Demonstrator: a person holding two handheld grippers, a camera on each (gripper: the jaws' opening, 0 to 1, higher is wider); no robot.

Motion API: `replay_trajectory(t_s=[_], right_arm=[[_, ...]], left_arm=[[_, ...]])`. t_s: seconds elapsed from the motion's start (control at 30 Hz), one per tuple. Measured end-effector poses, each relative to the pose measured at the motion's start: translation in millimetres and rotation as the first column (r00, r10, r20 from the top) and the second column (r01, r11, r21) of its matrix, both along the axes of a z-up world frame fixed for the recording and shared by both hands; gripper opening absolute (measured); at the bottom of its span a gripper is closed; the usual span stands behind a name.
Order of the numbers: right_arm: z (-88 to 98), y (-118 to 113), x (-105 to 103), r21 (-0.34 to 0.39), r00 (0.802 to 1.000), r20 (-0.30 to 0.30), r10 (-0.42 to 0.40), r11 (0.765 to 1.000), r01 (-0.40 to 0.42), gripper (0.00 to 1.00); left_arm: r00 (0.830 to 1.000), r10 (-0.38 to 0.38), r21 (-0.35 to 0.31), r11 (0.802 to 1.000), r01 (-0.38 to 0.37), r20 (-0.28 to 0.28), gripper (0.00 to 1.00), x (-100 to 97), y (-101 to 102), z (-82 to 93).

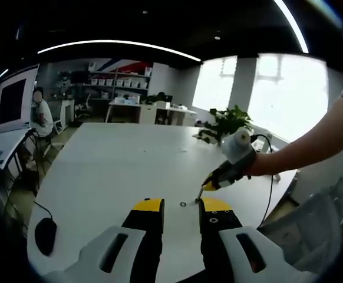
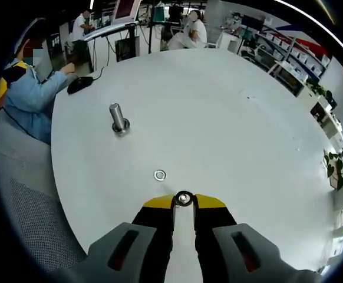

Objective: Place the washer onto the threaded stud by aligning its center hole with the stud, sliding it down to the base, and recovering from edge contact or off-axis alignment until the washer reaches the visible bottom stop.

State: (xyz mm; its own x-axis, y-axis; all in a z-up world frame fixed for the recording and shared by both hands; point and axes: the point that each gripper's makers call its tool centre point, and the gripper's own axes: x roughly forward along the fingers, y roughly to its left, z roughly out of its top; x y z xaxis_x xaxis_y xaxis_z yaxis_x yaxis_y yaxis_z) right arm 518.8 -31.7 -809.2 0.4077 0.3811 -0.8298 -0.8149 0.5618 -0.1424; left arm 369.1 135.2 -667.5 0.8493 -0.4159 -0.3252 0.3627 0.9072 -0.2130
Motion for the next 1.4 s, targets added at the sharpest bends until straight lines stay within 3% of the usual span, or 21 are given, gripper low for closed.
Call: replay_trajectory(t_s=[1.4], right_arm=[[-11.7,-4.1,0.3,-0.011,0.997,-0.07,-0.03,0.999,0.03,0.16]], left_arm=[[1.0,0.004,0.002,1.0,-0.004,-0.009,0.21,0.1,0.6,-1.9]])
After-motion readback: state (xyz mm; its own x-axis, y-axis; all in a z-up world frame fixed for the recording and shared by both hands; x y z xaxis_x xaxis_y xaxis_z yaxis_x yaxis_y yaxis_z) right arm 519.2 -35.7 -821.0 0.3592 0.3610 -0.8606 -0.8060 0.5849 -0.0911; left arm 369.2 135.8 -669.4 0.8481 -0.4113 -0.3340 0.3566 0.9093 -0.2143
